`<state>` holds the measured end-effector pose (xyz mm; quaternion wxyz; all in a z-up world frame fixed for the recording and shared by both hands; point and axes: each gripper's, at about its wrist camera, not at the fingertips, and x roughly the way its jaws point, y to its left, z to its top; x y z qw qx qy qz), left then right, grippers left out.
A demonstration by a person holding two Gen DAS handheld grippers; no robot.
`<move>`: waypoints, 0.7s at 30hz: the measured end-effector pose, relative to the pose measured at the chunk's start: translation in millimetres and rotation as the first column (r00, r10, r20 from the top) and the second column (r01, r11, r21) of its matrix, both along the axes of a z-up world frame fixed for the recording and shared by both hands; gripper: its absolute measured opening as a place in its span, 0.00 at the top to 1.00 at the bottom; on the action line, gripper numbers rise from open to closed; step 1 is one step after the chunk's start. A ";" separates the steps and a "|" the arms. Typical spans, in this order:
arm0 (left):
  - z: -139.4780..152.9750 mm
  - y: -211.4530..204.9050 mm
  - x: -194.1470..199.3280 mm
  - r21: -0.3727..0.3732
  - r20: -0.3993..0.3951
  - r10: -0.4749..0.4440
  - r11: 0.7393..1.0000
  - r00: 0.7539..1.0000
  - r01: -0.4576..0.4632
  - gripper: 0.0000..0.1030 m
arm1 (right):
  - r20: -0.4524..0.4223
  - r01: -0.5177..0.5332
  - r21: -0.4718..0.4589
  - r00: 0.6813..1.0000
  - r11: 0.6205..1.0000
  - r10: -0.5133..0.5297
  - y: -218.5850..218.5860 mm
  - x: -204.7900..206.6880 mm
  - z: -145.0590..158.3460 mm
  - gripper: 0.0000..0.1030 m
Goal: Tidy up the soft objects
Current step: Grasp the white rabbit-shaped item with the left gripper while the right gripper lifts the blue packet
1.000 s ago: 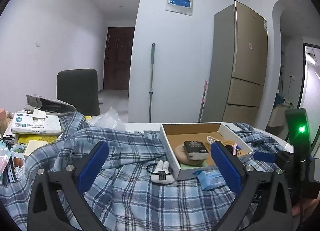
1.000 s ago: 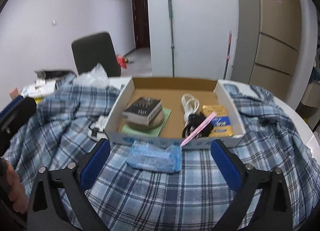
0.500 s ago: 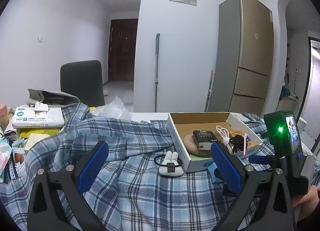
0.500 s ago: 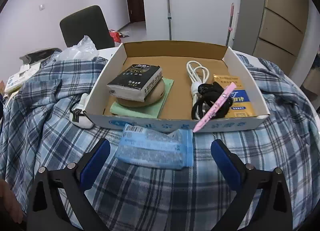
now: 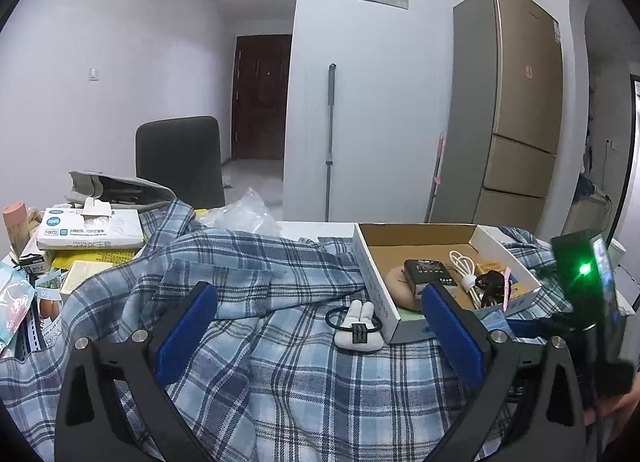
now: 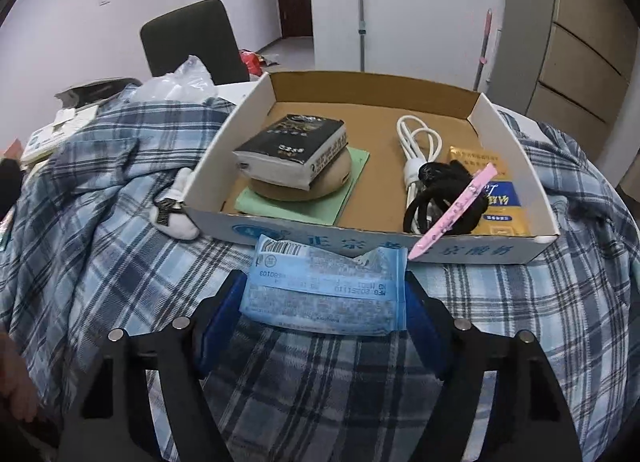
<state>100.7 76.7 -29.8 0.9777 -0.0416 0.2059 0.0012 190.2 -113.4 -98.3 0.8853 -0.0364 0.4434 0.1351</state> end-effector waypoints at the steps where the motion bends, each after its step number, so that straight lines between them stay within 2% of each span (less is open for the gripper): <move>1: 0.2 -0.3 0.0 0.001 0.001 -0.002 1.000 1.000 0.002 0.00 | -0.001 -0.001 0.002 1.000 1.000 0.001 -2.5 -1.8 3.5 0.28; 8: 1.1 -6.0 1.5 0.008 -0.010 -0.062 0.998 0.998 0.062 0.02 | 0.046 -0.009 0.025 0.999 1.000 0.008 -29.5 -19.9 35.2 0.28; 9: 1.6 -6.8 1.8 0.007 -0.015 -0.079 0.997 0.997 0.080 0.05 | 0.068 -0.007 0.031 0.998 1.000 0.005 -32.4 -22.2 39.7 0.28; 10: 2.1 -7.6 2.7 0.011 -0.023 -0.088 0.996 0.996 0.088 0.13 | 0.101 -0.005 0.039 0.995 0.999 0.001 -36.6 -25.0 44.9 0.28; 12: 3.7 -7.9 5.6 0.014 -0.042 -0.095 0.995 0.995 0.096 0.19 | 0.180 0.005 0.048 0.984 0.999 -0.013 -43.3 -28.1 54.4 0.28; 14: 4.8 -5.4 11.0 0.008 -0.079 -0.094 0.995 0.992 0.095 0.36 | 0.253 0.030 0.047 0.966 0.998 -0.041 -50.2 -30.5 61.9 0.28; 17: 3.3 0.3 23.1 -0.044 -0.156 -0.127 0.992 0.980 0.121 0.52 | 0.307 0.045 0.081 0.949 0.996 -0.067 -59.0 -30.8 65.7 0.28; 19: -1.5 -0.8 33.9 -0.047 -0.226 -0.149 0.989 0.963 0.142 0.53 | 0.294 0.042 0.107 0.953 0.993 -0.072 -64.1 -28.9 62.0 0.28; 21: -8.7 -5.9 43.5 -0.016 -0.280 -0.154 0.988 0.948 0.155 0.53 | 0.282 0.041 0.110 0.957 0.993 -0.071 -65.1 -26.8 57.4 0.28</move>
